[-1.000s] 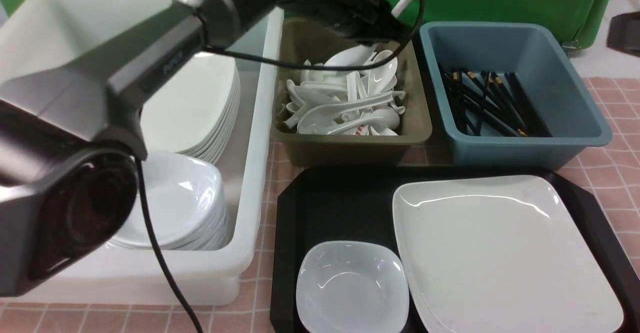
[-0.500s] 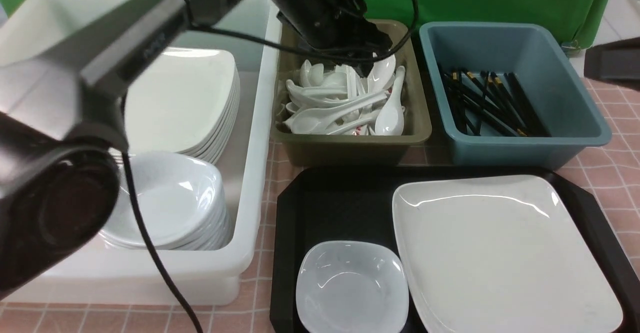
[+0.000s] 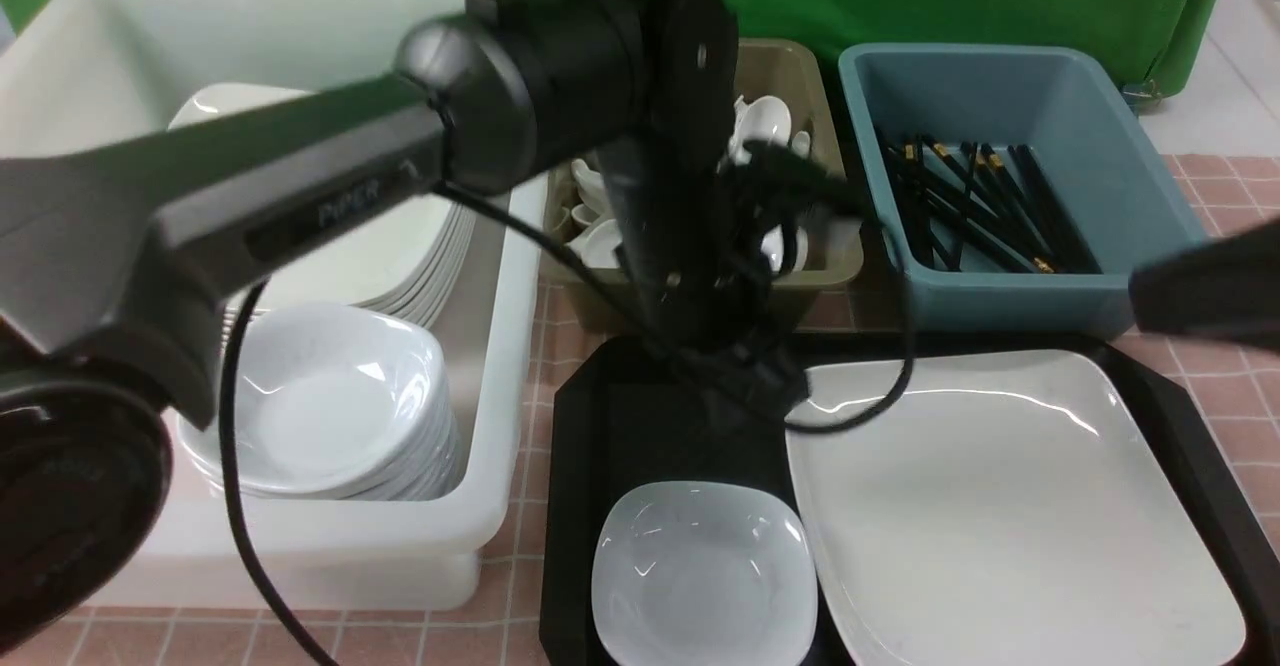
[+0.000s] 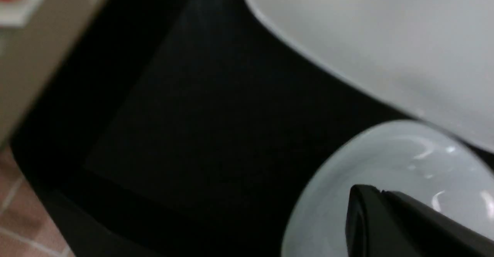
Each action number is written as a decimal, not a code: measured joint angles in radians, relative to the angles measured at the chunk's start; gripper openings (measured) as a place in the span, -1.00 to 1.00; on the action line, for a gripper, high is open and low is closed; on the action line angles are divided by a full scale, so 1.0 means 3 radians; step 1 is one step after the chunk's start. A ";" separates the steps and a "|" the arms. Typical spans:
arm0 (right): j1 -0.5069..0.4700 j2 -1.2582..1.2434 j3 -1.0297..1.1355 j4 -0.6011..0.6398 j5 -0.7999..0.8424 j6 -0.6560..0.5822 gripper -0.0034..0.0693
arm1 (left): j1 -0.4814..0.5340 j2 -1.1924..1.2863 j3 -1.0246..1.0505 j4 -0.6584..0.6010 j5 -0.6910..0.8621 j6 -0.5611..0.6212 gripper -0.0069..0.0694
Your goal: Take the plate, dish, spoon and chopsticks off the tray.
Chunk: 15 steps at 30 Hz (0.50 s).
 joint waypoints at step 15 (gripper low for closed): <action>0.0000 0.0000 0.0000 -0.0001 0.0363 -0.0252 -0.82 | 0.0003 0.0339 0.0109 0.0323 -0.0120 0.0369 0.71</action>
